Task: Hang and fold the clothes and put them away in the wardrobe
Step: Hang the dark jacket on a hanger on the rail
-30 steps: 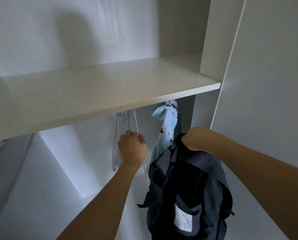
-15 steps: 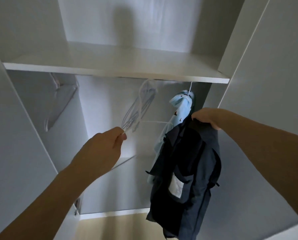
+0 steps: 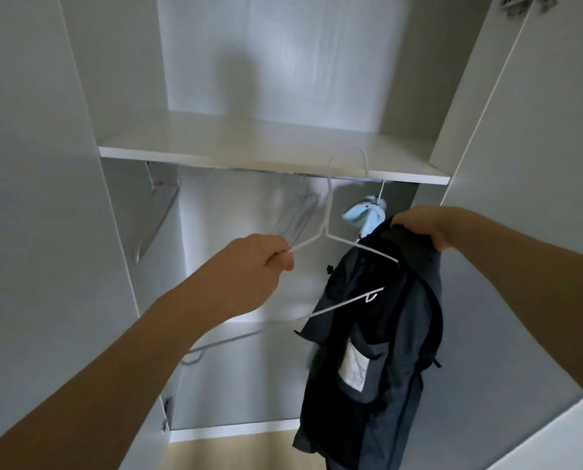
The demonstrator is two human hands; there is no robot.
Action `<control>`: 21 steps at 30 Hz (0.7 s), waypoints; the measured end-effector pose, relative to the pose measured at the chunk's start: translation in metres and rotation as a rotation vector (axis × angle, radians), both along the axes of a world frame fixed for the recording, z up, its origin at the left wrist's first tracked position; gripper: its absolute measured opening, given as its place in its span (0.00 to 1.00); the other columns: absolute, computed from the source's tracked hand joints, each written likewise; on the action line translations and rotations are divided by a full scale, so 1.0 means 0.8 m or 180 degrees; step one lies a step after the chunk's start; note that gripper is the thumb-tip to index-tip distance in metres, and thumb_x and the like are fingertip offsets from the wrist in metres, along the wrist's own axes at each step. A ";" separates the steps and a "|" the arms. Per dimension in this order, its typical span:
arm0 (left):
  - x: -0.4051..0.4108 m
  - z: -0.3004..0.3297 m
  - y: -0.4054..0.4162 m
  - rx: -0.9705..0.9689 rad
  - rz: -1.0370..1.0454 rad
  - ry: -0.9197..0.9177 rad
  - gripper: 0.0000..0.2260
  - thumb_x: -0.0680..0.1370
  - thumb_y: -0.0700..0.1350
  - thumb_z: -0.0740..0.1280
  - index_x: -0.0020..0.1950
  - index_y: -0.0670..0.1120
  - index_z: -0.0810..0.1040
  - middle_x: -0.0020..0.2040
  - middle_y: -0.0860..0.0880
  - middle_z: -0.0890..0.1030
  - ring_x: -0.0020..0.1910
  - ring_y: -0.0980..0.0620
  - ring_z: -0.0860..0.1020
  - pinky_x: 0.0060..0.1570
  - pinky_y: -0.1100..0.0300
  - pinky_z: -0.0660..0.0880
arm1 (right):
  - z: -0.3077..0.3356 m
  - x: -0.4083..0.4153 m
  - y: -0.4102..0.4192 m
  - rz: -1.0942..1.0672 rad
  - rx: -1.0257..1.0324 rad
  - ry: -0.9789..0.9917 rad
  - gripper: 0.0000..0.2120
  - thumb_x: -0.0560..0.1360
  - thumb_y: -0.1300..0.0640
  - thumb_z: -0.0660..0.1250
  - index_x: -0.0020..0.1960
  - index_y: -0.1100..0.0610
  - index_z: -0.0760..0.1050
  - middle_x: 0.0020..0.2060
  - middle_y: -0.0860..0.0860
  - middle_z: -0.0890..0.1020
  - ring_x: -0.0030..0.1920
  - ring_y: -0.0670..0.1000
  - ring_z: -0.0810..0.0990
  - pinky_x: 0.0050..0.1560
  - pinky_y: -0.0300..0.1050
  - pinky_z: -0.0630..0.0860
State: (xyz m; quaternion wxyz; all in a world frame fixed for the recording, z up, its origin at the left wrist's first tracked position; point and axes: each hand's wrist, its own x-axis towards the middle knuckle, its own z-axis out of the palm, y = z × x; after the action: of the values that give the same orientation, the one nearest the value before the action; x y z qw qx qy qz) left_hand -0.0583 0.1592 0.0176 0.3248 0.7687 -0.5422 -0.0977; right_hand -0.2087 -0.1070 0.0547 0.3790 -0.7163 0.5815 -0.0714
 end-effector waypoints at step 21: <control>0.016 -0.024 -0.082 -0.0844 -0.0515 0.0467 0.10 0.82 0.47 0.60 0.45 0.50 0.79 0.25 0.56 0.69 0.25 0.60 0.68 0.31 0.63 0.65 | 0.026 -0.017 0.080 0.1693 -0.1768 0.0574 0.06 0.80 0.48 0.59 0.52 0.49 0.65 0.40 0.42 0.71 0.46 0.49 0.72 0.47 0.43 0.65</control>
State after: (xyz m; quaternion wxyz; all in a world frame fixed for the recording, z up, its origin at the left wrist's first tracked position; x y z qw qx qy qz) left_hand -0.0458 0.0935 -0.0017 0.4532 0.6638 -0.5853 -0.1070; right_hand -0.2225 -0.0428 0.0757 0.1234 -0.9206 0.3652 -0.0620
